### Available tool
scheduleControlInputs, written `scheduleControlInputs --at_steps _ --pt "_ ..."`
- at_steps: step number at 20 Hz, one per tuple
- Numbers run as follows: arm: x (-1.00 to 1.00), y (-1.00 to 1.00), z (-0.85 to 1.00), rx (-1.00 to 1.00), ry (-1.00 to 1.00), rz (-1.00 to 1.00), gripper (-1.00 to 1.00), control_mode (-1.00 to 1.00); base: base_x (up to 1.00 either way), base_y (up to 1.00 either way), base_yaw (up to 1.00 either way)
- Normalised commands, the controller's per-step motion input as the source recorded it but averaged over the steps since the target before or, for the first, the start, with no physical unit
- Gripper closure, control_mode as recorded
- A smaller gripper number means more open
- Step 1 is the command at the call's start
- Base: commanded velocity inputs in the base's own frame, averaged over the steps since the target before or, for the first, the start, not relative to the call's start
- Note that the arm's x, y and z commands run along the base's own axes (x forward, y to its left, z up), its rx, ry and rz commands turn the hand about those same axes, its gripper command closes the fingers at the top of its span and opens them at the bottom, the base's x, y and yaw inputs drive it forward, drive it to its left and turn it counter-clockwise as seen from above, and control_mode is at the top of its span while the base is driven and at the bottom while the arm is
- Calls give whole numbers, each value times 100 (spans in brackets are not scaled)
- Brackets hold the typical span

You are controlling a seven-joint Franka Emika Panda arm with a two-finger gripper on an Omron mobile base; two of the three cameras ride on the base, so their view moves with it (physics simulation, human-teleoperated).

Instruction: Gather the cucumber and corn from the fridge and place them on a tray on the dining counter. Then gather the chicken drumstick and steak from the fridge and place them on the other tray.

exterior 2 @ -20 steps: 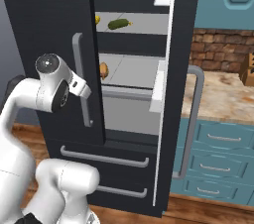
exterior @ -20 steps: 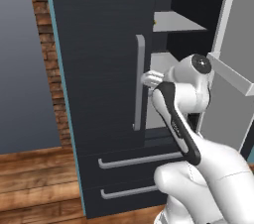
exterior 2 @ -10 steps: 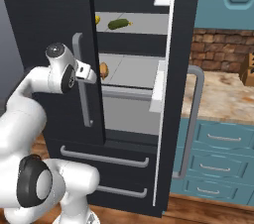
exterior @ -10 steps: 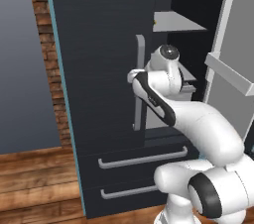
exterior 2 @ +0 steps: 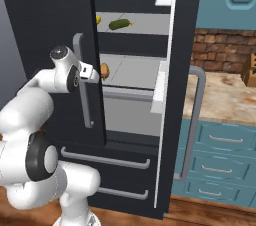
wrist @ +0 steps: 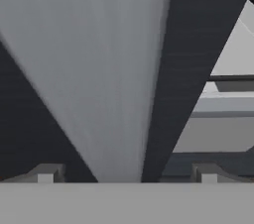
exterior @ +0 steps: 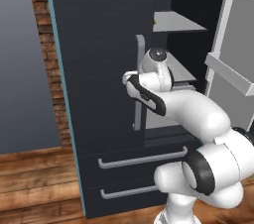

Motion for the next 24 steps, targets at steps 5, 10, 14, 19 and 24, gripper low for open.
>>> scheduleControlInputs --at_steps 5,10,14,19,24 --pt "49 12 -23 0 -5 0 -100 -100 0 0 0" --pt "60 5 -28 0 -1 0 100 -100 0 0 0" --pt "13 24 -10 0 0 0 100 -100 0 0 0" --pt "-37 72 -5 0 -2 0 100 -100 0 0 0" --pt "-33 64 0 0 0 0 100 -100 0 0 0"
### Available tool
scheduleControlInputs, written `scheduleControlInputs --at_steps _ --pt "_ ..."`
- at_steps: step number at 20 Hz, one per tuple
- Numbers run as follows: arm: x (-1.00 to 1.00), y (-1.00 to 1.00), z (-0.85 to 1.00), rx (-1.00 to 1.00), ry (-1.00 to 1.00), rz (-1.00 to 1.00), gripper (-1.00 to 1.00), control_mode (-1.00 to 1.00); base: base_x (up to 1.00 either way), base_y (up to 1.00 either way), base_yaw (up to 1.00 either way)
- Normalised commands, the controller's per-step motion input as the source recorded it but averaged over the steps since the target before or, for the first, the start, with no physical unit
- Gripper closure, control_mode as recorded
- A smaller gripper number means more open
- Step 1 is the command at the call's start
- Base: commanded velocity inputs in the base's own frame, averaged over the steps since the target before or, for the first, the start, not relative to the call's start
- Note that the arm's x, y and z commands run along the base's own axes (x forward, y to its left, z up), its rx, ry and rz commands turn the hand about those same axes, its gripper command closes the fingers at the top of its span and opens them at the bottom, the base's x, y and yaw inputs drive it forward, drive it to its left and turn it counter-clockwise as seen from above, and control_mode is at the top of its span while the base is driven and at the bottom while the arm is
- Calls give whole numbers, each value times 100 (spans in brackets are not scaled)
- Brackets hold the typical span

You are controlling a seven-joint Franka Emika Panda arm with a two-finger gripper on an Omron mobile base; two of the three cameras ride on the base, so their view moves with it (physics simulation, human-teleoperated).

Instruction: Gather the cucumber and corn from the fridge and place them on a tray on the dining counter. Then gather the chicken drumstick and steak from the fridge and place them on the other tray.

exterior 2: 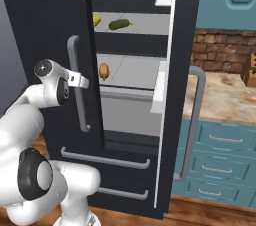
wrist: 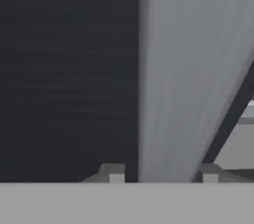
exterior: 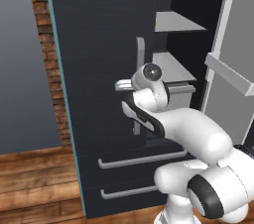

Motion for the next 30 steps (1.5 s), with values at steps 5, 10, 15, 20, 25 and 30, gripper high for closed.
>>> scheduleControlInputs --at_steps 5,10,15,20,25,30 --pt "-87 46 0 0 0 0 100 -100 0 0 0" --pt "-97 54 0 0 0 0 100 -100 0 0 0" --pt "-59 57 1 0 0 0 100 -100 0 0 0" --pt "0 10 0 0 0 -3 100 -100 0 0 0" --pt "-69 -57 2 1 1 -4 -100 -100 0 0 0" --pt "-74 -98 26 10 2 -11 -100 -100 0 0 0"
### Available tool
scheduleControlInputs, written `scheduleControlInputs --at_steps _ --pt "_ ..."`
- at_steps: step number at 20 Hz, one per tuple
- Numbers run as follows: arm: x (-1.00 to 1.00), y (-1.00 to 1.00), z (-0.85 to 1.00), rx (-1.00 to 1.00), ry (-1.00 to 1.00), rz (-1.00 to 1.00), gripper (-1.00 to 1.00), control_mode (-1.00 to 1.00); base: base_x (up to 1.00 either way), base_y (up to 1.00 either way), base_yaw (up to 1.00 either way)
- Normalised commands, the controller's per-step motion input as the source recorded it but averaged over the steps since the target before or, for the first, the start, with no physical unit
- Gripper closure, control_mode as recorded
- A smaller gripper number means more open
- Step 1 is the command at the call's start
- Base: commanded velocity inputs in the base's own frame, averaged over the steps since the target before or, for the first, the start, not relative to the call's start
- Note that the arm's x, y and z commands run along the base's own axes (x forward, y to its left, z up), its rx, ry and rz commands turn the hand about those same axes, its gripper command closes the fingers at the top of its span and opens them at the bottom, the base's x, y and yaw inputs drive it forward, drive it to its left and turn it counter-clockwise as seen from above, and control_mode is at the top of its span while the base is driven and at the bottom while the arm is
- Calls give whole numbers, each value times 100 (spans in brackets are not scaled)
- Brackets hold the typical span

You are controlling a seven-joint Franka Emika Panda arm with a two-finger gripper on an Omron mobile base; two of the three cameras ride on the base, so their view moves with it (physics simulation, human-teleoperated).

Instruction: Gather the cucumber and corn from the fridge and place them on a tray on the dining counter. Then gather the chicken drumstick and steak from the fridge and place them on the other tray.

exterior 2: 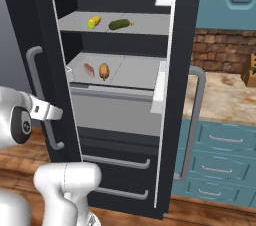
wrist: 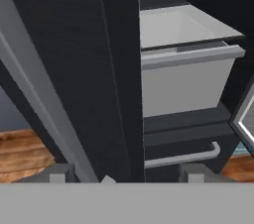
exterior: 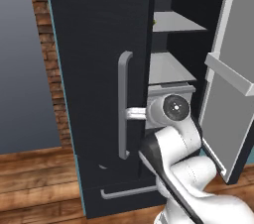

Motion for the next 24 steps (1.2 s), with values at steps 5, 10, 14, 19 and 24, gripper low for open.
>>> scheduleControlInputs --at_steps 5,10,14,19,24 --pt "-23 -99 50 10 2 -15 -100 -100 0 0 0" --pt "-2 -72 13 13 1 -10 -100 -100 0 0 0" --pt "17 -45 0 22 2 -7 -100 -100 0 0 0" --pt "45 2 0 21 2 -3 -100 -100 0 0 0" --pt "53 6 0 21 6 -1 -100 -100 0 0 0"
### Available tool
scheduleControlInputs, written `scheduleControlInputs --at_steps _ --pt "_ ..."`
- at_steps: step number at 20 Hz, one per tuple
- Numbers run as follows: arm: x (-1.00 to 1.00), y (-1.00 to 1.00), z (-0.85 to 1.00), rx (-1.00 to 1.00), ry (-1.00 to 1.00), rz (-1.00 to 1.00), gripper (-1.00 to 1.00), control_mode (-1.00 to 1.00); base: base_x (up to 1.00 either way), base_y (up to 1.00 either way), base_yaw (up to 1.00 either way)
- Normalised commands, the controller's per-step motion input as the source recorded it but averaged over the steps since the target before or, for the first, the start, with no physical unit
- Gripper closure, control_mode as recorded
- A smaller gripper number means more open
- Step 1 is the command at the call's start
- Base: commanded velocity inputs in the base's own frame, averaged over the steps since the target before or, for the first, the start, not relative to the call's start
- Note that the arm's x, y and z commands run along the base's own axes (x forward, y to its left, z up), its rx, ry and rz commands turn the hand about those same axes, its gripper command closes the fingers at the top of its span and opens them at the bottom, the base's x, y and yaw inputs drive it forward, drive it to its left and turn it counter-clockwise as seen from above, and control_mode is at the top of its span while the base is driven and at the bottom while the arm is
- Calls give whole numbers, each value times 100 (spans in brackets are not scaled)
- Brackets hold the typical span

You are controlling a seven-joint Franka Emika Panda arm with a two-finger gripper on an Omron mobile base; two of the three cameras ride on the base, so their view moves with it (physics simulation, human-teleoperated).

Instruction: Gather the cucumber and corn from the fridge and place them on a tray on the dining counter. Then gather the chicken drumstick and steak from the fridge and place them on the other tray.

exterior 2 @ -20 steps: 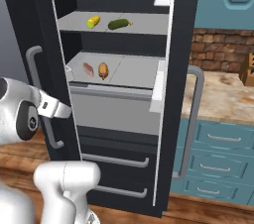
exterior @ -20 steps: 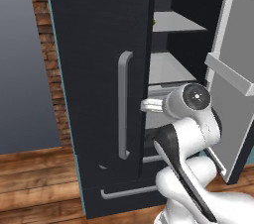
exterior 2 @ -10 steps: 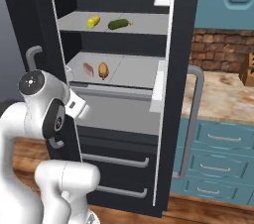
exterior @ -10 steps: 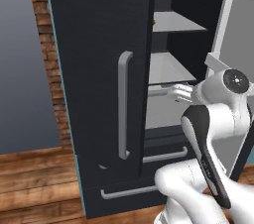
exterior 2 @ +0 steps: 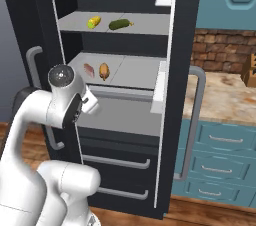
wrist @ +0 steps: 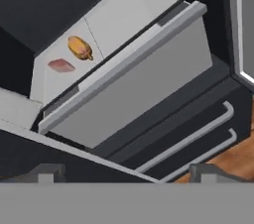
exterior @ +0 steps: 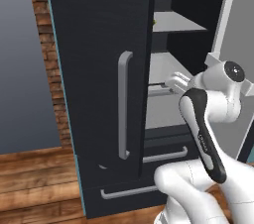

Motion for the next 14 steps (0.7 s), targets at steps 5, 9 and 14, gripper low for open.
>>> scheduleControlInputs --at_steps 5,9,14 --pt "52 0 0 29 8 -9 -100 -100 0 0 0" --pt "49 2 0 30 9 -10 -100 -100 0 0 0" --pt "50 18 0 32 8 -9 -100 -100 0 0 0"
